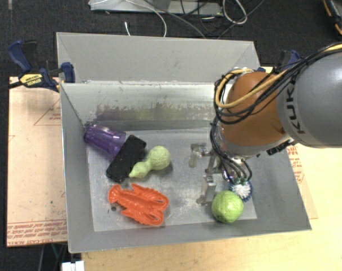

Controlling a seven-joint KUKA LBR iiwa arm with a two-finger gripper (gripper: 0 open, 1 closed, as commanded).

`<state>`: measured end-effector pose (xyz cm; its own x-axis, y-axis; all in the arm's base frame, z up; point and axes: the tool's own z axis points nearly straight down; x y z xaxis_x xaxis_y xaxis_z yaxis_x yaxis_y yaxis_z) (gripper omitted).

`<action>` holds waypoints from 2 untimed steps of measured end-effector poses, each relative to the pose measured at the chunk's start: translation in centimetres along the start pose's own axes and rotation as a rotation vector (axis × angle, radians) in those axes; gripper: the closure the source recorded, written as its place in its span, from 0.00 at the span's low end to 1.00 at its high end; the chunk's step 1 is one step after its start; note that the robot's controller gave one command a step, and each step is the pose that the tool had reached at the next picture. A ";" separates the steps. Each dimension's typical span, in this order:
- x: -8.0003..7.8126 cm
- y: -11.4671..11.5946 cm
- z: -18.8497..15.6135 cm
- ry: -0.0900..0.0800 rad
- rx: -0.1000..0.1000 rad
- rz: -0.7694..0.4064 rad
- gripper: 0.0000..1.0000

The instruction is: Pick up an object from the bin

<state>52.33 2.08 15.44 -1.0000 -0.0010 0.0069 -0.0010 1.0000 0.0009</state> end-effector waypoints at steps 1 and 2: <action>-0.1 0.0 -0.5 -0.007 0.000 0.001 0.00; -6.2 8.3 6.9 -0.019 0.002 -0.305 0.00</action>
Offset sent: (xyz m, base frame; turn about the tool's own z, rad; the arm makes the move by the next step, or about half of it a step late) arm 0.0630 0.0937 -0.0844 -0.3468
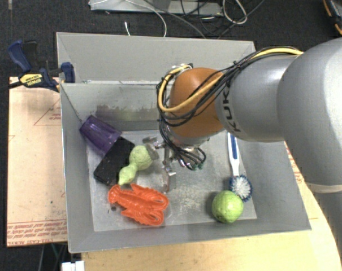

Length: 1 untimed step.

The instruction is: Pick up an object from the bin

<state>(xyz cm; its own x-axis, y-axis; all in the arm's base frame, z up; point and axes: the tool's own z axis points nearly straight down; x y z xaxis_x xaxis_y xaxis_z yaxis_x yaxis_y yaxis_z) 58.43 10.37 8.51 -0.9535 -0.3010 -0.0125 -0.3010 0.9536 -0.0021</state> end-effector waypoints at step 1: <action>4.9 8.5 -5.3 0.008 -0.006 0.196 0.00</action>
Offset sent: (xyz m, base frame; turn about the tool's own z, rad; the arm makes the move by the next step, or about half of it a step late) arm 0.0036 0.0799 0.0149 -0.1610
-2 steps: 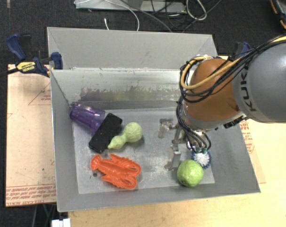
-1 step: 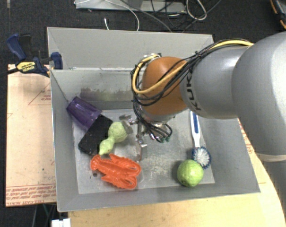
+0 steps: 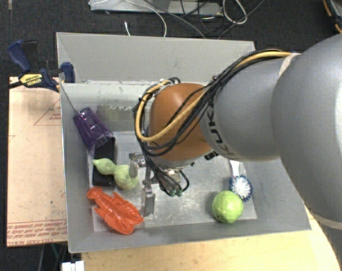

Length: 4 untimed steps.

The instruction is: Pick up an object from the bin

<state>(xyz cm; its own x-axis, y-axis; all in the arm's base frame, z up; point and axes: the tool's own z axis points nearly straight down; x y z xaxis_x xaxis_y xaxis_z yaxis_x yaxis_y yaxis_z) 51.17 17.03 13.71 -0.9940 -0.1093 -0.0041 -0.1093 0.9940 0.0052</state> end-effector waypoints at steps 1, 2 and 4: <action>-7.8 0.5 3.8 -0.011 0.006 -0.354 0.00; -5.3 6.2 6.4 -0.011 0.019 0.078 0.00; -7.9 6.2 6.1 -0.016 0.027 -0.403 1.00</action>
Offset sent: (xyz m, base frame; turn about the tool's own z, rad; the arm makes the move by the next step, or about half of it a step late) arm 0.0394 0.0770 -0.0671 0.0707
